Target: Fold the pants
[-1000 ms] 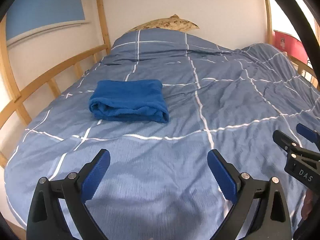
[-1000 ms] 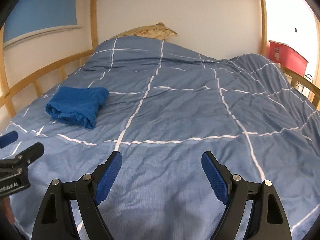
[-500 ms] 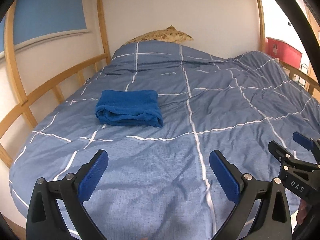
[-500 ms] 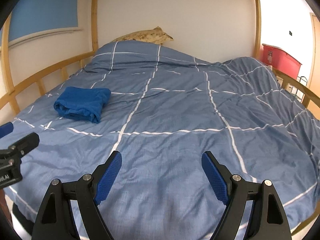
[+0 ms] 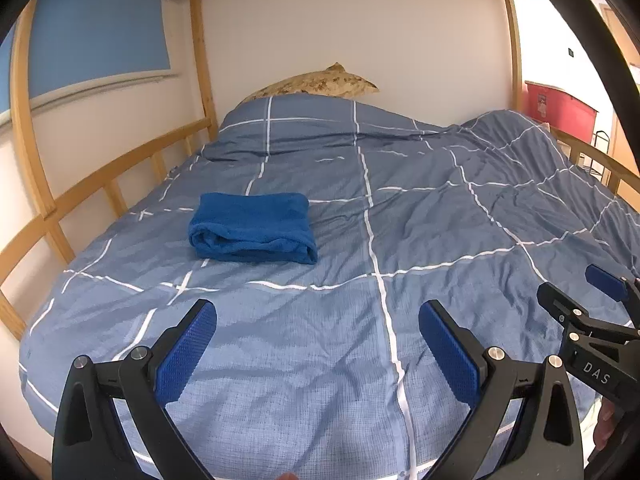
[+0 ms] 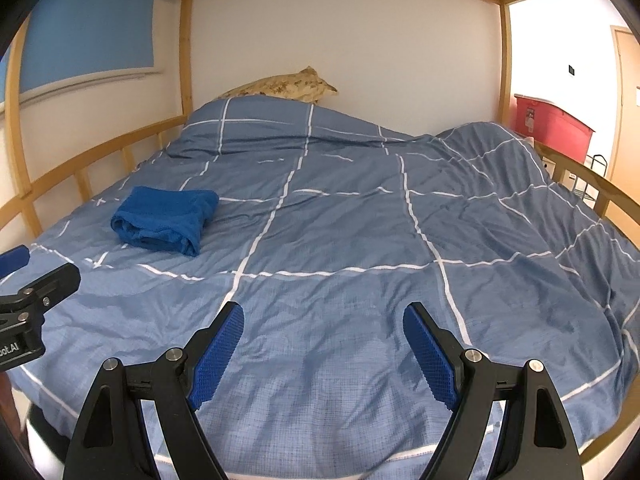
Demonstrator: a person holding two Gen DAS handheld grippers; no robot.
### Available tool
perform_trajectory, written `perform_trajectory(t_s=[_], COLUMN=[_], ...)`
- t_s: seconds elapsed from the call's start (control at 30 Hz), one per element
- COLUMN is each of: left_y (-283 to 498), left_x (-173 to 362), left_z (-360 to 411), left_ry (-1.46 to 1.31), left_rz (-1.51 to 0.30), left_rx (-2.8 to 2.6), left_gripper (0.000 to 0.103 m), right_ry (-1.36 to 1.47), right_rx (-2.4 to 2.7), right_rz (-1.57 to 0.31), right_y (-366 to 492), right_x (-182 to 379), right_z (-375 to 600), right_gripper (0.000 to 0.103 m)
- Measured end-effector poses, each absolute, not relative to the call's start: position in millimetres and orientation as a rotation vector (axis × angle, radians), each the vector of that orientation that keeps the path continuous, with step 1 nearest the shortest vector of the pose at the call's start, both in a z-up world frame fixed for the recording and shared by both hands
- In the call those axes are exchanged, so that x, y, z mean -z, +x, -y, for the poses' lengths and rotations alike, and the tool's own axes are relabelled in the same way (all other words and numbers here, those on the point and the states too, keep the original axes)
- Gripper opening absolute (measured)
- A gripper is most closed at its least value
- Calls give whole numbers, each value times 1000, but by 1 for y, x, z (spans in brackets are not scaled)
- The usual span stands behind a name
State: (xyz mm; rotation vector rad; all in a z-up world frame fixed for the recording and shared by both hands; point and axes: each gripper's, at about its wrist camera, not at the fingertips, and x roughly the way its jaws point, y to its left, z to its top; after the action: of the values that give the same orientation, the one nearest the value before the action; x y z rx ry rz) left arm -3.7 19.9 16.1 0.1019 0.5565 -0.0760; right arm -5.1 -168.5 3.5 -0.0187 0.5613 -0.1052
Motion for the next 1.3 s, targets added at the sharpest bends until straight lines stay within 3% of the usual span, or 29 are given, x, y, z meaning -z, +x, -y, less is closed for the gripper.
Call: perform_trajectory(t_s=[1.3], left_y=[-9], left_x=[-25], left_z=[-24], left_ry=[97], left_rz=[-530], left_rx=[71], left_gripper=[103], right_ry=[-18], right_rx=[92], right_rz=[-538], right_y=[-9], right_x=[-12], right_z=[159], right_gripper=[83])
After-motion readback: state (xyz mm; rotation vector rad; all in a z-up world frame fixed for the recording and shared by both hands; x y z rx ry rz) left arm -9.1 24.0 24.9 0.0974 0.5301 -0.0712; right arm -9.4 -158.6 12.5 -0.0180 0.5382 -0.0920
